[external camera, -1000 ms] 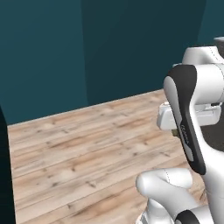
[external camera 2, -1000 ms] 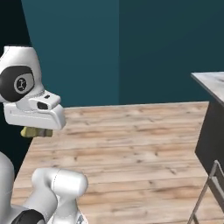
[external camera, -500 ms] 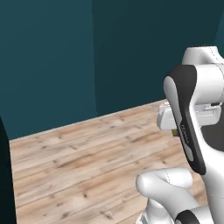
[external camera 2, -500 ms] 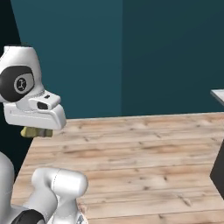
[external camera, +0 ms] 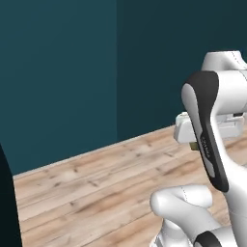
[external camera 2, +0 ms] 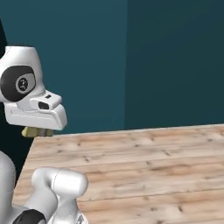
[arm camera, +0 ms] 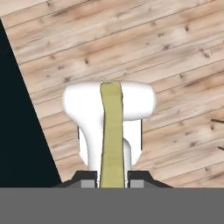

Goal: Pick the egg and butter from the fridge and place them by the bowl for mixing.

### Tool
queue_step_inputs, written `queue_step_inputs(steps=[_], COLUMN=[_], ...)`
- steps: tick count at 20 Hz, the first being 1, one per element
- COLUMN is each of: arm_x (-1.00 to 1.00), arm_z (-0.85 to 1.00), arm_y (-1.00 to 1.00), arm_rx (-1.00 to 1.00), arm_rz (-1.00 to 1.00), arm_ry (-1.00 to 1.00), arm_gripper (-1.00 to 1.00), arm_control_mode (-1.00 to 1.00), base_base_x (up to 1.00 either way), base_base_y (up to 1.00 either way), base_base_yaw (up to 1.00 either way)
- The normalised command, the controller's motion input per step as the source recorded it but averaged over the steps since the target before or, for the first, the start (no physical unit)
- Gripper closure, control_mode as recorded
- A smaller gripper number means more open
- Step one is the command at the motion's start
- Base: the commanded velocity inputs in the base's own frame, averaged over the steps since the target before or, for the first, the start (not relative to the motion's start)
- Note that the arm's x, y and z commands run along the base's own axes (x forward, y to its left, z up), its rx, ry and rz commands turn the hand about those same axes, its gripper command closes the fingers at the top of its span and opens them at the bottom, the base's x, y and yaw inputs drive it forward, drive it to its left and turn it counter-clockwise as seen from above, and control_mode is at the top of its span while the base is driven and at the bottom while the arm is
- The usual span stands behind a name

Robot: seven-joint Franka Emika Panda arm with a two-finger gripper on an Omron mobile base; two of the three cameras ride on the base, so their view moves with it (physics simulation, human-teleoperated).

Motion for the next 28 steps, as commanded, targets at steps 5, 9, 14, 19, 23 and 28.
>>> queue_step_inputs(steps=[5, 9, 14, 19, 23, 28], arm_x=[0.0, 0.0, 0.0, 0.0, 0.0, 0.0], arm_z=[0.0, 0.0, 0.0, 0.0, 0.0, 0.0], arm_y=[0.0, 0.0, 0.0, 0.0, 0.0, 0.0], arm_rx=[0.0, 0.0, 0.0, 0.0, 0.0, 0.0], arm_rz=[0.0, 0.0, 0.0, 0.0, 0.0, 0.0], arm_ry=[0.0, 0.0, 0.0, 0.0, 0.0, 0.0], arm_gripper=[1.0, 1.0, 1.0, 1.0, 1.0, 1.0], arm_control_mode=[1.0, 1.0, 1.0, 1.0, 1.0, 1.0], base_base_x=[0.94, 0.78, 0.82, 1.0, 1.0, 1.0], base_base_y=[0.96, 0.84, 0.82, 0.88, 1.0, 1.0], base_base_yaw=[-0.61, -0.72, -0.71, -0.63, -0.48, -0.45])
